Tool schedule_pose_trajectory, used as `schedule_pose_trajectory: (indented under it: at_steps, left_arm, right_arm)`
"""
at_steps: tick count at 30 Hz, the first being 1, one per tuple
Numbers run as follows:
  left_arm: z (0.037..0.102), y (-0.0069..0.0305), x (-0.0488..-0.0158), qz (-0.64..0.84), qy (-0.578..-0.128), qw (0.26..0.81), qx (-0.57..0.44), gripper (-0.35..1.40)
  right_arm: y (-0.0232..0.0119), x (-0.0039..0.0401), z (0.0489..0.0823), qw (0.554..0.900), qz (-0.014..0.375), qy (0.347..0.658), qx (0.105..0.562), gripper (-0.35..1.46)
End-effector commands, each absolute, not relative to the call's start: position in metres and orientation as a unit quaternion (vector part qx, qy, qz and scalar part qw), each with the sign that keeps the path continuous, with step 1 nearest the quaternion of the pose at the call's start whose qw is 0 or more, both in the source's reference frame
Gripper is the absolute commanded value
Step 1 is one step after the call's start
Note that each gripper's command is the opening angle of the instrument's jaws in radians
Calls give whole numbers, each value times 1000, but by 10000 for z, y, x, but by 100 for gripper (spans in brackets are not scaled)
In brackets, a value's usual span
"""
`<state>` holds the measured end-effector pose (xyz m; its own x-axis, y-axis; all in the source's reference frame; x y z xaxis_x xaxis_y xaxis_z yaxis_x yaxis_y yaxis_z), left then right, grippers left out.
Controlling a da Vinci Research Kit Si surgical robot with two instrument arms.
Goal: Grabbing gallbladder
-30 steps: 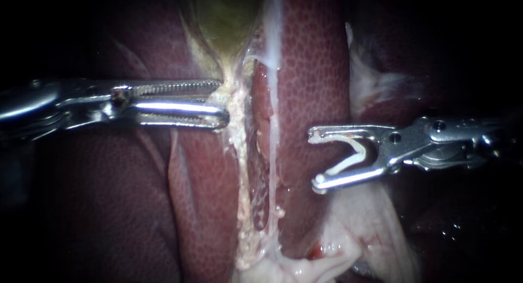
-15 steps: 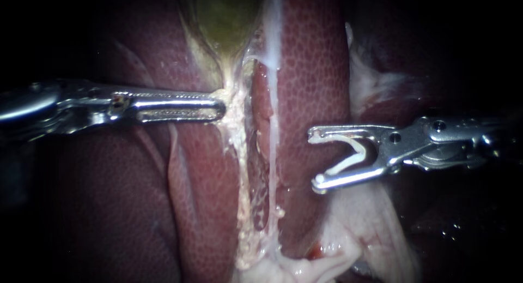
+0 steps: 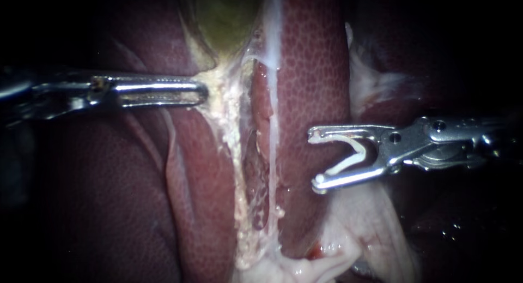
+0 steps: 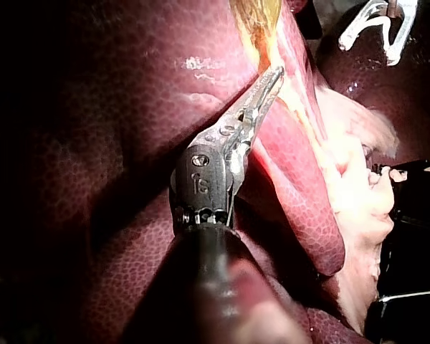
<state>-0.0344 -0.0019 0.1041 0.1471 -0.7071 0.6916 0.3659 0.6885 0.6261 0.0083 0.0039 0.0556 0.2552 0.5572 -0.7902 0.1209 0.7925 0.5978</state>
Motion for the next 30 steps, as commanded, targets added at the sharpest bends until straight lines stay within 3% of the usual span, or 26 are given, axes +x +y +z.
schedule_pose_trajectory:
  at_steps: [1, 10, 30]
  left_arm:
    - [1038, -17, -341, -363, -546, 739, 156, -35]
    - [1019, -8, -319, -371, -549, 735, 146, -35]
    - [1015, -8, -317, -372, -550, 734, 145, -35]
  right_arm:
    - [39, 83, 557, 739, 148, 592, 286, 59]
    - [39, 83, 557, 739, 148, 592, 286, 60]
    - [39, 84, 557, 739, 148, 592, 286, 60]
